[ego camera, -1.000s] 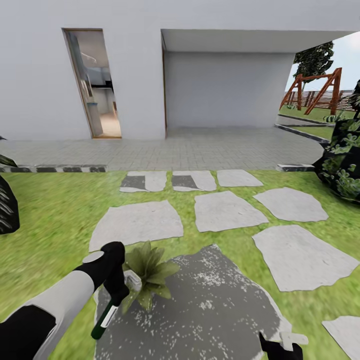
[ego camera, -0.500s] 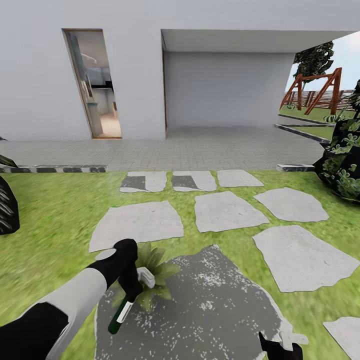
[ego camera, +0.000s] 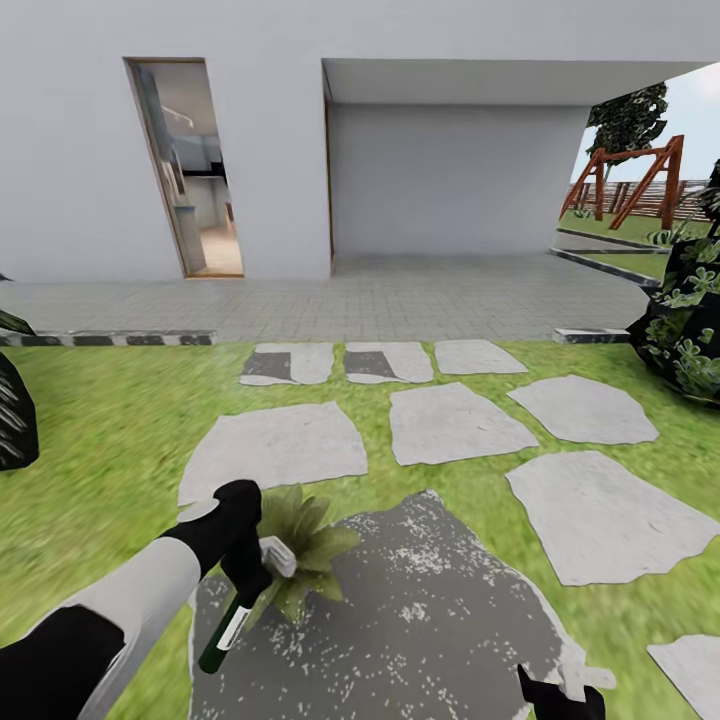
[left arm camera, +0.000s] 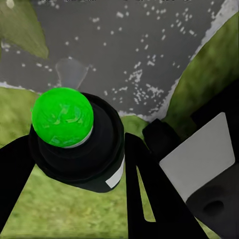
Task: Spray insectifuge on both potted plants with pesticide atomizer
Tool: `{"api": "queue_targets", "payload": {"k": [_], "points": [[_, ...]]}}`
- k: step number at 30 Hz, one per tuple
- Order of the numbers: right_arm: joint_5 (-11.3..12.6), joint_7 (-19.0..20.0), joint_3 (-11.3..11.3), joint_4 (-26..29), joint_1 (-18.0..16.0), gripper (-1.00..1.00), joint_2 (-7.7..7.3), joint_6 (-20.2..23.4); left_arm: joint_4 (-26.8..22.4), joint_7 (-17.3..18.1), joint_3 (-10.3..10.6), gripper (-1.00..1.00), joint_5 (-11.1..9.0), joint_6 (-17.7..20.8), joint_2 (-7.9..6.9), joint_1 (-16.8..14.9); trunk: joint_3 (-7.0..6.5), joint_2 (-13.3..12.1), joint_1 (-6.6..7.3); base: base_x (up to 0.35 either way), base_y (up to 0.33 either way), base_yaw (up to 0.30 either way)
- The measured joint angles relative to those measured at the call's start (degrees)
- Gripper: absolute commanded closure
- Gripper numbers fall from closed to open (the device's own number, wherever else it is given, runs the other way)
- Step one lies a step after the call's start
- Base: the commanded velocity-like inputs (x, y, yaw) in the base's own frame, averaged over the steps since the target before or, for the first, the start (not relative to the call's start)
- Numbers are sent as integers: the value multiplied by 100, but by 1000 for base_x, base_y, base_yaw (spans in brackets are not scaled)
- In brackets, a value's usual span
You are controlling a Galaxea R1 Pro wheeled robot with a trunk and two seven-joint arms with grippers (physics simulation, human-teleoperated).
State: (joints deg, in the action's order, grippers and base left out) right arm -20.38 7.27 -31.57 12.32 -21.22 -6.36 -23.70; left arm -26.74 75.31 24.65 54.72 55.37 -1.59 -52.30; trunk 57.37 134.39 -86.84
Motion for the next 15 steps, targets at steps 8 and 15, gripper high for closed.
{"api": "queue_targets", "payload": {"k": [8, 15], "points": [[-9, 8, -2, 2, 0, -100, -18, 0, 13, 34, 19, 100, -5, 2, 74, 41, 0, 0, -1, 187, 0, 0], [-9, 0, -2, 2, 0, -100, -24, -1, 18, 69, 28, 100, -33, 10, 71, 42, 0, 0, -1, 3, 0, 0]]}}
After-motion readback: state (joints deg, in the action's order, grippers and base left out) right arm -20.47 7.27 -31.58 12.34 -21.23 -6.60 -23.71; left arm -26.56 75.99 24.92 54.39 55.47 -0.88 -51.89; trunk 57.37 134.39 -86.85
